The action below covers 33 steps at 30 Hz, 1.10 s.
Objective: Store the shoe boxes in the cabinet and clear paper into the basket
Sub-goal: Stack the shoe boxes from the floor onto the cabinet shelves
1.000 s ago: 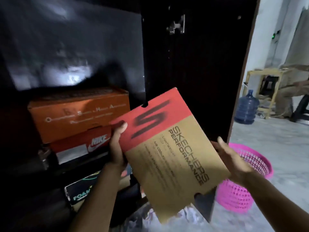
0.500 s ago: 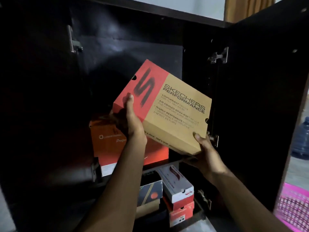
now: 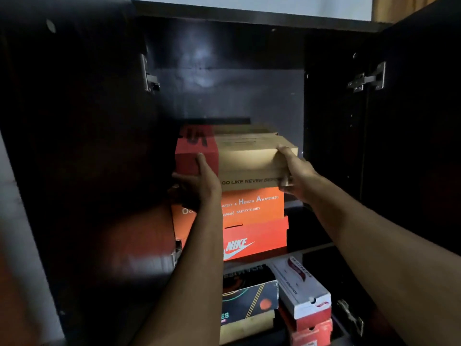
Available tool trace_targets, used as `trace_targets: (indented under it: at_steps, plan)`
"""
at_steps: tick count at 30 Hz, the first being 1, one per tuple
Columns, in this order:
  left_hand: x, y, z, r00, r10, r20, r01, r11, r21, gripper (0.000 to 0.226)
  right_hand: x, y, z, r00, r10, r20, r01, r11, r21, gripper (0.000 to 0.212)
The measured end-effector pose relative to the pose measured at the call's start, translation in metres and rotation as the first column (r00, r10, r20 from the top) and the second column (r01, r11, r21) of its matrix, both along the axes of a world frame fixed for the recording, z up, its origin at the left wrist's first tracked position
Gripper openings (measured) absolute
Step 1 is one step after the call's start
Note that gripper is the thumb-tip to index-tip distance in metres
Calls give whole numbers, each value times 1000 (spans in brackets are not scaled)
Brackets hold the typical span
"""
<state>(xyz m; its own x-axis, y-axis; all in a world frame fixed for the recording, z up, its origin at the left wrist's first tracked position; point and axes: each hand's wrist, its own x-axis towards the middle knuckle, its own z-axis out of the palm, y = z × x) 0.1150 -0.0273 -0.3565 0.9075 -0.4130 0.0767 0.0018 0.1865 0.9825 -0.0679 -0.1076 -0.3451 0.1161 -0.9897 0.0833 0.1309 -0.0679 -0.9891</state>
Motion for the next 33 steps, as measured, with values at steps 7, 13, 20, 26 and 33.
trace_targets:
  at_steps: [7,13,20,26,33]
  plan:
    - [8,5,-16,993,-20,113,30,996,-85,85,30,-31,-31,987,70,-143,-99,972,-212,56]
    - [1,8,-17,984,-78,163,86,995,-45,86,32,-89,-44,924,-28,-382,-95,949,-299,97]
    - [-26,8,-51,967,85,240,-42,983,-180,50,15,-18,-36,931,-125,-343,-2,938,-347,88]
    - [-98,3,-80,902,-160,401,251,950,-186,32,-59,24,-54,862,-385,-330,174,835,-521,37]
    - [-212,10,-128,707,-473,526,608,786,-110,35,-173,87,-118,795,-455,-401,205,824,-529,24]
